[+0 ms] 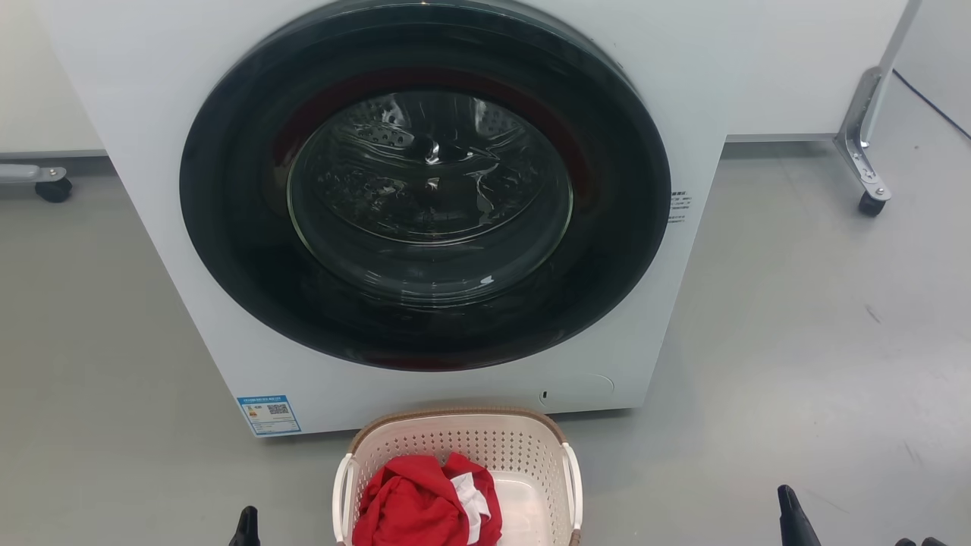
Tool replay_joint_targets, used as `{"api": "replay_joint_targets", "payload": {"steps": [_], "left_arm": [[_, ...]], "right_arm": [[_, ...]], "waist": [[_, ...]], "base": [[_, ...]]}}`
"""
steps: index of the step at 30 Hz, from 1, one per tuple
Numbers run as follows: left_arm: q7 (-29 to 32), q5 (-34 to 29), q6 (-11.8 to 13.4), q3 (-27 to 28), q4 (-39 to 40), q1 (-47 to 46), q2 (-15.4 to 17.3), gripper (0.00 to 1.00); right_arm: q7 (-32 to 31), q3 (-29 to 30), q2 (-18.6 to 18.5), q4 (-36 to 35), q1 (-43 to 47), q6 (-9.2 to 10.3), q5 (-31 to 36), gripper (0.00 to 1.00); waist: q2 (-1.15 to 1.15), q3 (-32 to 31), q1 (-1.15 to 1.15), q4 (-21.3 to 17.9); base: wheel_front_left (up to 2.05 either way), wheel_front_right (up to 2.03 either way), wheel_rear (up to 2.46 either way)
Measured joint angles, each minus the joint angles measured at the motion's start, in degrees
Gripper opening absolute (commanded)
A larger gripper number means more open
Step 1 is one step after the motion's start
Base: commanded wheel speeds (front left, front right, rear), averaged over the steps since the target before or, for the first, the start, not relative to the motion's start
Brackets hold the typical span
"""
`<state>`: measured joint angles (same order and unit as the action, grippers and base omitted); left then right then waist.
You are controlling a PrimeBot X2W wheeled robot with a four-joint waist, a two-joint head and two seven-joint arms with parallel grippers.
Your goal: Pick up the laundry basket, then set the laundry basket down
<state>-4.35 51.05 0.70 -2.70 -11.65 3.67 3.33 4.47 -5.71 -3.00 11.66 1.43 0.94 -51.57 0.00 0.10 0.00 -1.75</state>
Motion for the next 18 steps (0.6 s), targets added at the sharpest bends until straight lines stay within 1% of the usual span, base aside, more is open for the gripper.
{"api": "replay_joint_targets", "payload": {"steps": [18], "left_arm": [[3.7, 13.7, -2.5, 2.6, -1.6, -2.6, -0.2, 0.00]], "right_arm": [[-3.8, 4.5, 0.2, 1.8, -2.3, -2.55, -13.6, 0.00]], "waist": [[0.00, 0.0, 0.00, 0.6]], "base": [[0.00, 0.00, 0.00]]}}
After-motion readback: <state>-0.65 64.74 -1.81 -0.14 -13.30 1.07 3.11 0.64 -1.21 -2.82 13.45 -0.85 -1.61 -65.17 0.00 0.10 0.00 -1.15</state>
